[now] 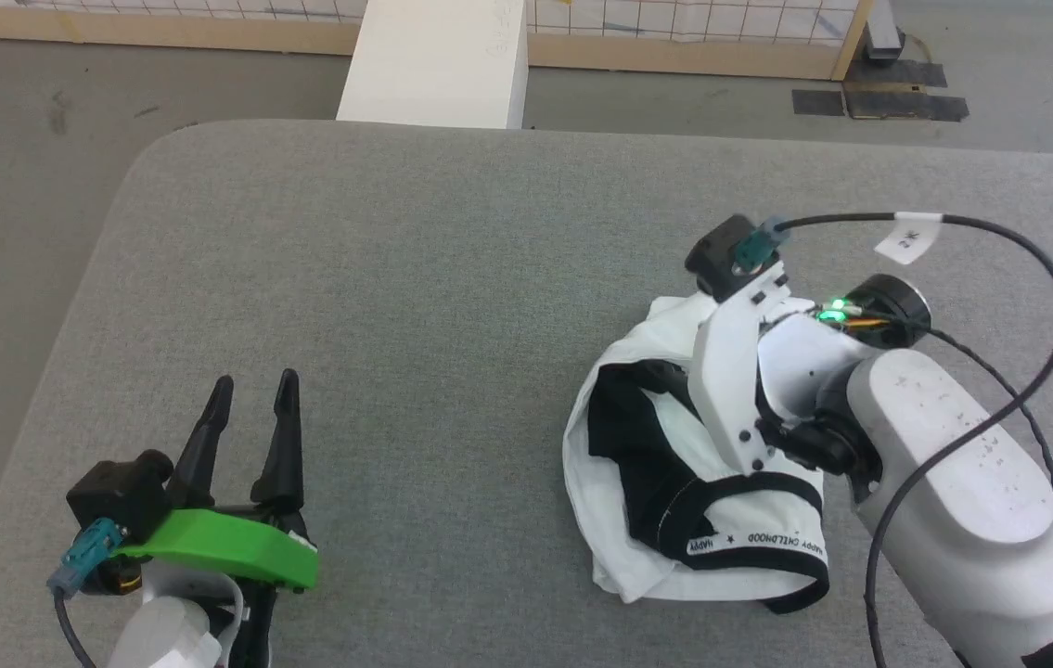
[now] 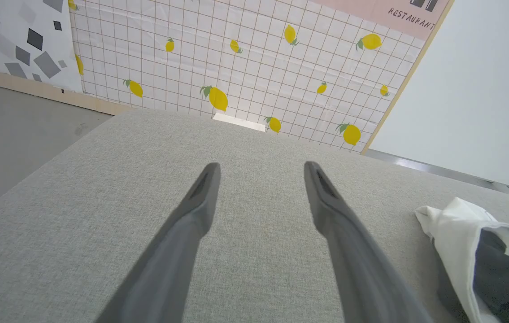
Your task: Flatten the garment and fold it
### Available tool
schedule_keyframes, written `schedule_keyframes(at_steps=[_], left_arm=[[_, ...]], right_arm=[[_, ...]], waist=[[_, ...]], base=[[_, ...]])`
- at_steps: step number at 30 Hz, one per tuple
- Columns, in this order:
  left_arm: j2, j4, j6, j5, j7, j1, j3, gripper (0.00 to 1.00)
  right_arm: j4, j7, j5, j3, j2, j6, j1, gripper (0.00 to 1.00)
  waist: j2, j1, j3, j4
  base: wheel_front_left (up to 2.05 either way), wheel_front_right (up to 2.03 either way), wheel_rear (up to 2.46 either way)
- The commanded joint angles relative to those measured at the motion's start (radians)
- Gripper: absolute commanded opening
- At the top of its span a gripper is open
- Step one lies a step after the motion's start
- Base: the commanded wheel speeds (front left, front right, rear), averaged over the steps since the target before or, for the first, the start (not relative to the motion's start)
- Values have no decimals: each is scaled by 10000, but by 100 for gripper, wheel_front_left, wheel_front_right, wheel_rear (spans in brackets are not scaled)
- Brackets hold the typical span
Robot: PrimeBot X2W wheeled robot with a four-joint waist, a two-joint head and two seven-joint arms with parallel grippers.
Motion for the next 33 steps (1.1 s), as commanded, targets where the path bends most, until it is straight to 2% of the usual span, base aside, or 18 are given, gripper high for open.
schedule_keyframes(at_steps=[1,9,12,18,28,33], left_arm=[[52,-24,-71,-16,-45,51,2,100],[49,-71,-71,22,-45,98,-9,100],[55,-94,-71,30,-45,194,10,100],[23,-153,-71,49,-45,300,-33,100],[-63,-207,-71,75,-45,188,-231,100],[-40,-180,-71,44,-45,139,-296,100]], right_arm=[[-114,-229,53,-154,45,-15,55,100],[-561,-1210,-166,-2064,224,-15,758,100],[-593,-1117,-663,-2894,140,-15,1344,100],[-495,-680,-1722,-3804,221,-15,2435,100],[556,-256,-2502,-3764,934,-15,3094,100],[1039,-267,-2636,-3512,1038,-15,3209,100]], waist=[[0,0,-20,10],[0,0,-202,36],[0,0,-274,-21],[0,0,-249,-80],[0,0,103,137],[0,0,192,236]], base=[[0,0,0],[0,0,0],[0,0,0],[0,0,0],[0,0,0],[0,0,0]])
